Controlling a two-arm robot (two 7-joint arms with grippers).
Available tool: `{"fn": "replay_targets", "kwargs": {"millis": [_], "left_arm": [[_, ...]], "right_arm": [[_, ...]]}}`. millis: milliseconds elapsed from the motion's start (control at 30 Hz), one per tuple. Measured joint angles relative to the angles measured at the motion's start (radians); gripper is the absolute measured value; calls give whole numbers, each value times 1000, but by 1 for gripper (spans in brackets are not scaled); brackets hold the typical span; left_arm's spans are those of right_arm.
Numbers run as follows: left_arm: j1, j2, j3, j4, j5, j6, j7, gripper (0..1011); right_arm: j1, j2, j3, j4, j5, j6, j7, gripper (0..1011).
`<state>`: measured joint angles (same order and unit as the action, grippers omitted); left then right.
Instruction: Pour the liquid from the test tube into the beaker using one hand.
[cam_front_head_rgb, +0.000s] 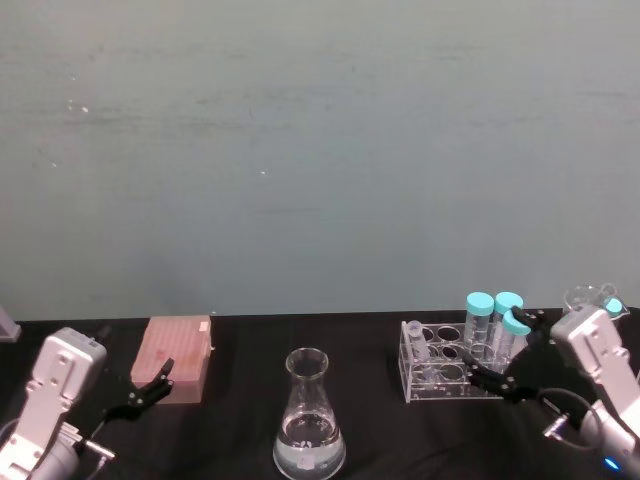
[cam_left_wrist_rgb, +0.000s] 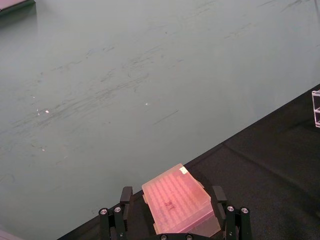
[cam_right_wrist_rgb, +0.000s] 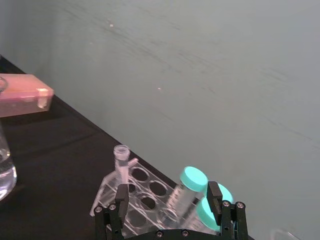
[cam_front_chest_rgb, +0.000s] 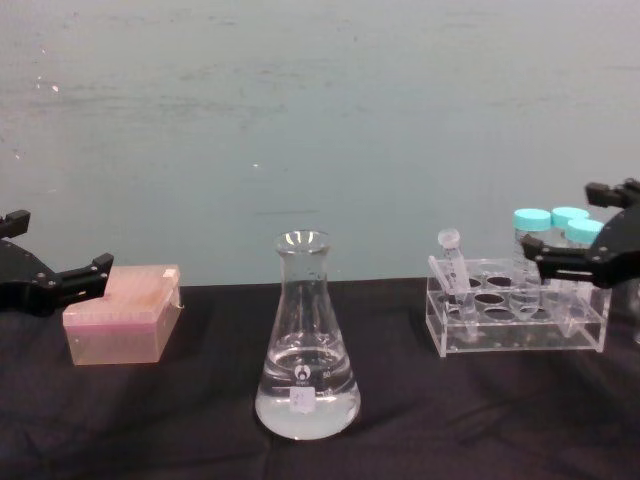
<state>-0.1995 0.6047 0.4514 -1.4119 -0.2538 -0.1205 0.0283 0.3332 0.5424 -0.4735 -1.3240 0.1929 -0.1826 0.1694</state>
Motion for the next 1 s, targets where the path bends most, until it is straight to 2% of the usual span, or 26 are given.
{"fn": "replay_targets", "kwargs": {"millis": [200,667,1000], "left_arm": [[0,0,0,0,0,0,0,1000],[0,0,0,0,0,0,0,1000],[0,0,0,0,0,0,0,1000]], "right_arm": [[57,-39,-12,69,2,-16,75,1000],[186,-115,-6,257,53,-41,265,1000],[234,-147,-3,336,53,-46,334,1000]]}}
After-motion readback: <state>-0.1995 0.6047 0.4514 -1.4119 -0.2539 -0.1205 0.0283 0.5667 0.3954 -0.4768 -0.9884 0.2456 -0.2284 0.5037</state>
